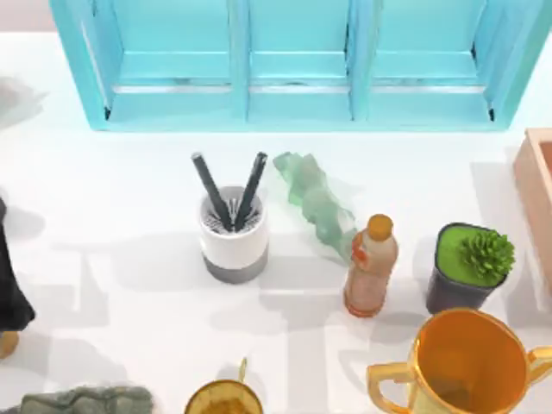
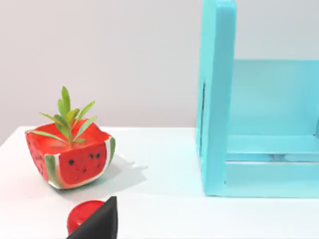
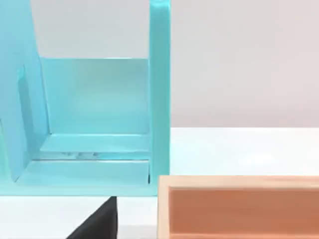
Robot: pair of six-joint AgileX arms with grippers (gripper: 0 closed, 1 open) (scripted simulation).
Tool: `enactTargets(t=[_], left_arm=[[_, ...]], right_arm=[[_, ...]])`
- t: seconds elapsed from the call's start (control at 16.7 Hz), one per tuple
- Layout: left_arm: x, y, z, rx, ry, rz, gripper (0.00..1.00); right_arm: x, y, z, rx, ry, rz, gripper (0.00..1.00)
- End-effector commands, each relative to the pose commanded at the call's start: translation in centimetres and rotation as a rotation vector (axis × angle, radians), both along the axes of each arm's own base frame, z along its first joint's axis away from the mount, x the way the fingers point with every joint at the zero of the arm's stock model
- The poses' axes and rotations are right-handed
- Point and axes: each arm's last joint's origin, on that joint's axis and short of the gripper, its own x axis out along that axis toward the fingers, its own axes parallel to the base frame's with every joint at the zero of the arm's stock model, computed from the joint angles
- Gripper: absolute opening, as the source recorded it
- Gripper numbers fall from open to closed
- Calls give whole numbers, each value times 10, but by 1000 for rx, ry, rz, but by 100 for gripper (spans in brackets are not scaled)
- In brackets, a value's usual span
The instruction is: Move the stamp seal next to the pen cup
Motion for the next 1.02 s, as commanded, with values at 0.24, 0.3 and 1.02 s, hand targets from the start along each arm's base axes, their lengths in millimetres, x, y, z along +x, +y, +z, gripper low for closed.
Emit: enactTargets(t=[0.24, 0.3, 1.02], left_arm=[[0, 1, 5, 6, 25, 10, 100], [1, 1, 10, 10, 51, 14, 100], [103, 22, 136, 63, 782, 48, 100]], right_arm=[[0, 0, 0, 0, 0, 0, 100], [0, 0, 0, 0, 0, 0, 100], [0, 0, 0, 0, 0, 0, 100]])
